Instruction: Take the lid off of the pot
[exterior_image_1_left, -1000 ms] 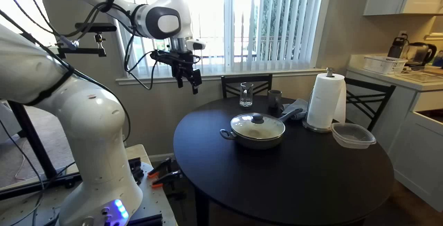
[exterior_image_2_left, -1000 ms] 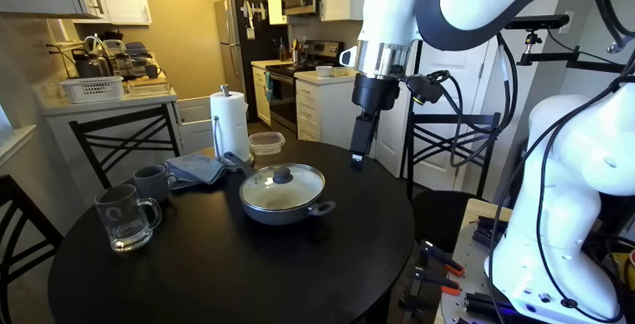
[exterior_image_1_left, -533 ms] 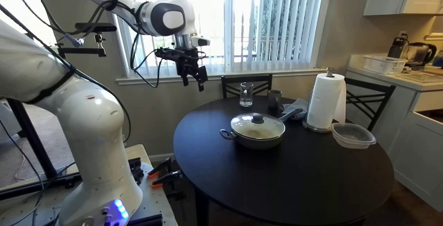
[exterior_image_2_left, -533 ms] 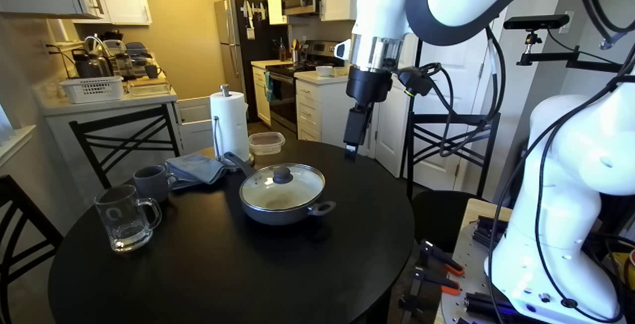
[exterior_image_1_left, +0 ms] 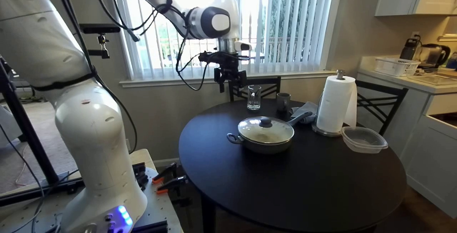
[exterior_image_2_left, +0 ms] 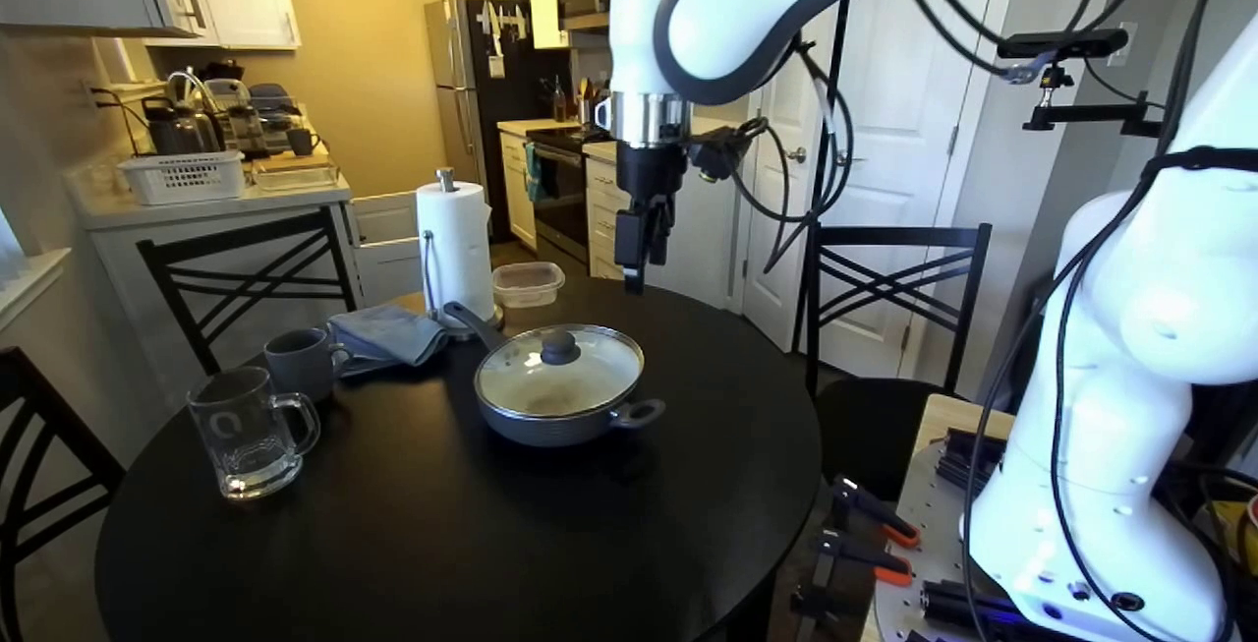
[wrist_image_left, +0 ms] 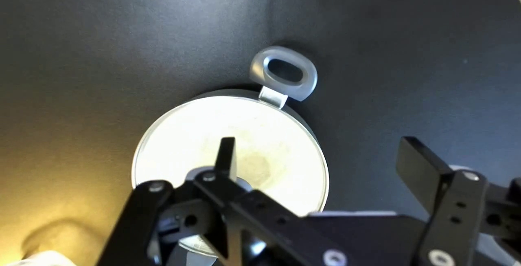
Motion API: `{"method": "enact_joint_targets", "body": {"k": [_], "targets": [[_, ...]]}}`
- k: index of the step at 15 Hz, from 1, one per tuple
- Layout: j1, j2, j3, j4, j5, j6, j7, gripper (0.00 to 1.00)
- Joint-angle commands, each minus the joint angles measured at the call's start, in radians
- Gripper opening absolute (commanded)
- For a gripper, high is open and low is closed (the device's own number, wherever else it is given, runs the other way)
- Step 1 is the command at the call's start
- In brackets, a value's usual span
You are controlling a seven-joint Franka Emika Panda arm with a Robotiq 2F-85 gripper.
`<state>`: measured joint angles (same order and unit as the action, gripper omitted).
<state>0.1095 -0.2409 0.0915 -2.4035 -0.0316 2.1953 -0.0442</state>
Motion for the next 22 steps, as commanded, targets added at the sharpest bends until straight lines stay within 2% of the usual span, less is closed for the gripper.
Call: {"method": "enact_joint_targets", "body": {"k": [1, 5, 9, 10, 16, 19, 22], "targets": [[-0.003, 0.221, -0.004, 0.178, -0.001, -0.049, -0.06, 1.0], [-0.017, 0.358, -0.014, 0.314, -0.021, -0.102, -0.08, 1.0], [-0.029, 0.418, -0.033, 0.389, -0.077, -0.1, -0.1, 1.0], [-0.024, 0.393, -0.026, 0.347, -0.048, -0.078, -0.068, 1.0], [-0.03, 0.417, -0.031, 0.379, -0.061, -0.081, -0.07, 1.0], [-0.048, 0.424, -0.039, 0.357, -0.038, -0.004, -0.097, 1.0], [-0.078, 0.474, -0.037, 0.36, 0.032, 0.079, -0.157, 1.0]]}}
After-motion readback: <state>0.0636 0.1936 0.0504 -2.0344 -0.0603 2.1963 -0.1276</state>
